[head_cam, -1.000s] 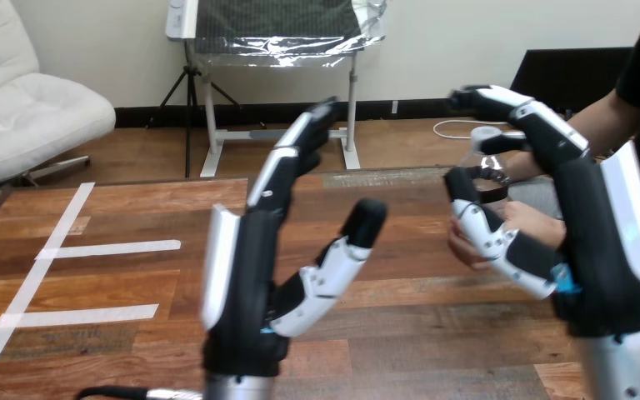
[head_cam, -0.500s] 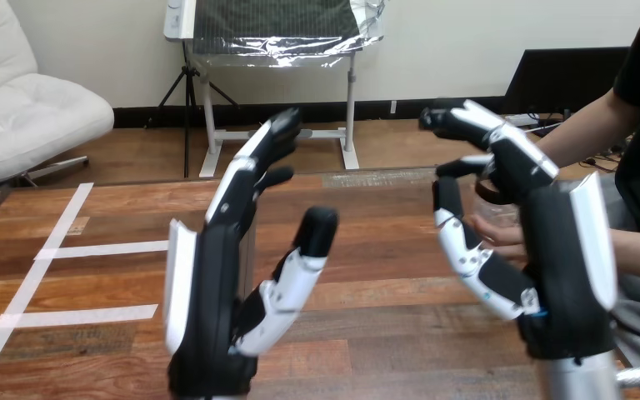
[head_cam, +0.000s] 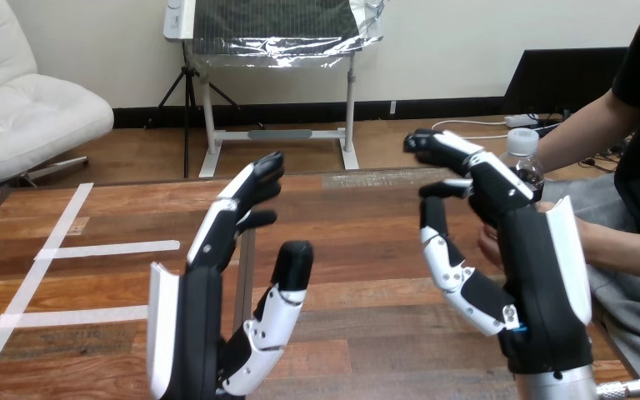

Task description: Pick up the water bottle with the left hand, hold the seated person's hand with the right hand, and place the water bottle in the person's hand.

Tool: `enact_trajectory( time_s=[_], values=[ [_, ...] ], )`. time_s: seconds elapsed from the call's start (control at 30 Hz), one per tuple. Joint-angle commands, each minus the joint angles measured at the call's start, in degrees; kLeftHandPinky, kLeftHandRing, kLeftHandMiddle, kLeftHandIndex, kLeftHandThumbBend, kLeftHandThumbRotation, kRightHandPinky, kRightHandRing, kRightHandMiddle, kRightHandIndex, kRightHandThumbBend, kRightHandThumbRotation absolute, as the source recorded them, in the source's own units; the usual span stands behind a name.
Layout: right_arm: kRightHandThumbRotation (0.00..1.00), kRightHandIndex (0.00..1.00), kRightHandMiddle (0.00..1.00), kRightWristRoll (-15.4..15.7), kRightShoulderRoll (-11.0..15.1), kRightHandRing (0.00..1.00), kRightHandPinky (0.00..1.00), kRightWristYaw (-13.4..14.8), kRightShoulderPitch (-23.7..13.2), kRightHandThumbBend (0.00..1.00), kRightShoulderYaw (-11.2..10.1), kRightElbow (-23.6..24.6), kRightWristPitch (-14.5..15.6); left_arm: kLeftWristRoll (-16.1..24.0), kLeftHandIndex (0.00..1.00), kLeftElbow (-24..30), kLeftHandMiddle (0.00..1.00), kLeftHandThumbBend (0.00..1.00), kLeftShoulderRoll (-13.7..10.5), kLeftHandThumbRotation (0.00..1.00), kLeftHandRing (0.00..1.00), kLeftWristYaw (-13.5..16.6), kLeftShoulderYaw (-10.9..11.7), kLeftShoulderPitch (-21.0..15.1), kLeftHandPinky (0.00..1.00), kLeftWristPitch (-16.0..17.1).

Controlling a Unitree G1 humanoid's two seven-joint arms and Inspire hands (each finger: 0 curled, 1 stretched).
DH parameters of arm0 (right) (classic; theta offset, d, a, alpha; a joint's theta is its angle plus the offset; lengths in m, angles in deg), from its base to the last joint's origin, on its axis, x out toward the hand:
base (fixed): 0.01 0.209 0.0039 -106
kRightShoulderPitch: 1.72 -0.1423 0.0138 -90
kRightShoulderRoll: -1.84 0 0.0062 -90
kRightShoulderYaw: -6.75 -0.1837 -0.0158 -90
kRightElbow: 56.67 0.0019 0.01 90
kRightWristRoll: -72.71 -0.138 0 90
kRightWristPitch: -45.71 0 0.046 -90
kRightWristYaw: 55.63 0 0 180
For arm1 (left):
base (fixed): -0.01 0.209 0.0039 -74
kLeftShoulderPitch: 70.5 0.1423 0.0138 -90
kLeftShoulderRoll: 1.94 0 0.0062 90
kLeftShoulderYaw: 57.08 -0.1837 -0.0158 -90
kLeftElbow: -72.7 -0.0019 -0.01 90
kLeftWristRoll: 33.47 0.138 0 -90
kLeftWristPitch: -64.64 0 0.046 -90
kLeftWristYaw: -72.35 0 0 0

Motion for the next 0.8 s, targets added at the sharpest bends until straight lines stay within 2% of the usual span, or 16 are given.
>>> enact_trajectory(
  time_s=[0.0,0.47,0.77],
  values=[
    [0.00,0.73,0.81,-0.51,-0.21,0.76,0.60,-0.50,-2.30,0.05,0.10,0.20,-1.53,0.69,0.81,1.24,0.81,0.36,4.27,0.67,0.78,1.02,0.19,0.58,0.68,0.37],
    [0.00,0.72,0.81,-0.12,-0.13,0.77,0.61,-0.50,-1.84,0.07,-0.48,0.31,-1.51,1.10,0.81,1.85,0.81,0.36,3.86,0.62,0.78,1.59,0.20,0.66,0.69,-0.10],
    [0.00,0.72,0.81,-1.24,0.16,0.77,0.61,-0.98,-1.55,0.08,-0.68,0.24,-1.36,1.30,0.80,1.93,0.80,0.37,4.10,0.62,0.77,1.82,0.14,0.37,0.68,-0.30]
  ],
)
